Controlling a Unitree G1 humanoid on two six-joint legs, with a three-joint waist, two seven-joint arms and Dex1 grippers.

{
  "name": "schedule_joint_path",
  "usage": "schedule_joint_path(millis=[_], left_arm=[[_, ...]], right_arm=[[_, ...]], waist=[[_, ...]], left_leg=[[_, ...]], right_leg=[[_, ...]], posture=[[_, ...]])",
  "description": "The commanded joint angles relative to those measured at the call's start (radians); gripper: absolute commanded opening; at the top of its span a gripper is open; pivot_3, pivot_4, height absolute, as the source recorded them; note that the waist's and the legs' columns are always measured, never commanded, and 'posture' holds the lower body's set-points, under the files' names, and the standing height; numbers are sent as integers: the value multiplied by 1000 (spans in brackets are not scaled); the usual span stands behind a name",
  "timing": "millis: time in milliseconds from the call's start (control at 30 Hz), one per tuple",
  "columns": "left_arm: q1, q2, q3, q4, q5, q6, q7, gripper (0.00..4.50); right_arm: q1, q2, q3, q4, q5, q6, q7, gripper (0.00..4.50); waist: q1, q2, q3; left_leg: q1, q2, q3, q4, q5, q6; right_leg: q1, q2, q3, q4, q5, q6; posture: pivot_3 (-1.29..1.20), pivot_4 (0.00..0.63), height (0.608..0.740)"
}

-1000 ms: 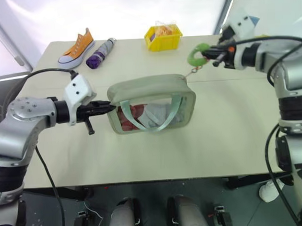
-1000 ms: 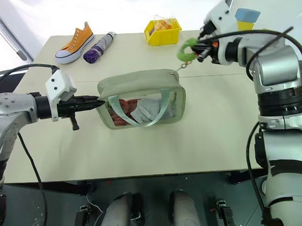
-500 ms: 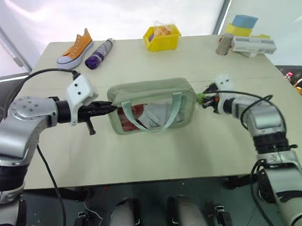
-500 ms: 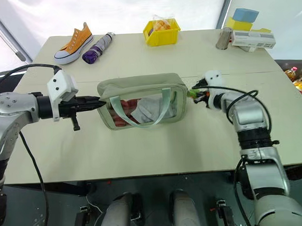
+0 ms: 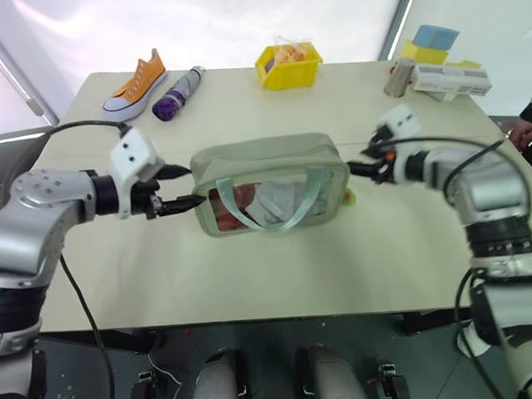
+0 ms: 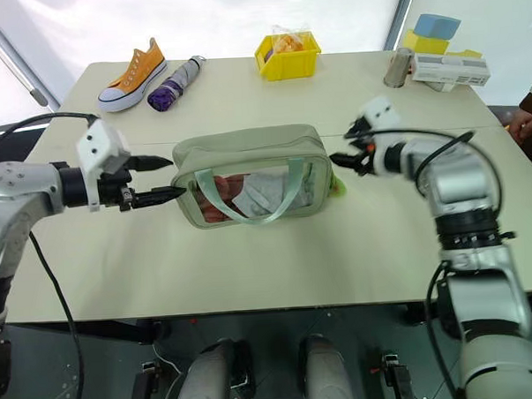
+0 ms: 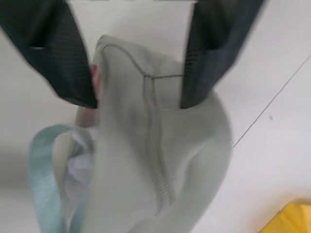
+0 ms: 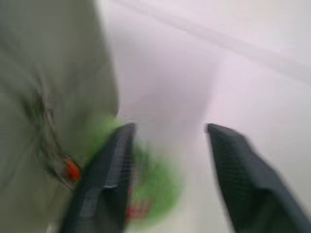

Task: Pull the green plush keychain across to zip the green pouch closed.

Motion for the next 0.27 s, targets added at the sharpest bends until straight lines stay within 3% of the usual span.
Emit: schedule_joint_path(millis=[33,267], left_arm=[[-69,48,100,51,-53,35,-28,4481],[-170,59,147,195,-50,24,-7,4481]], right_arm=[[-79,-105,-14,-7,17,-35,127,4493],[-145,-204,-41,-161,173,70,337,4493]], waist=[[0,0,0],[-1,0,0]], left_leg=[[0,0,0,0,0,0],[0,0,0,0,0,0]], right_leg=[[0,0,0,0,0,0],[0,0,0,0,0,0]], posture=[[0,150,740],[0,150,740]])
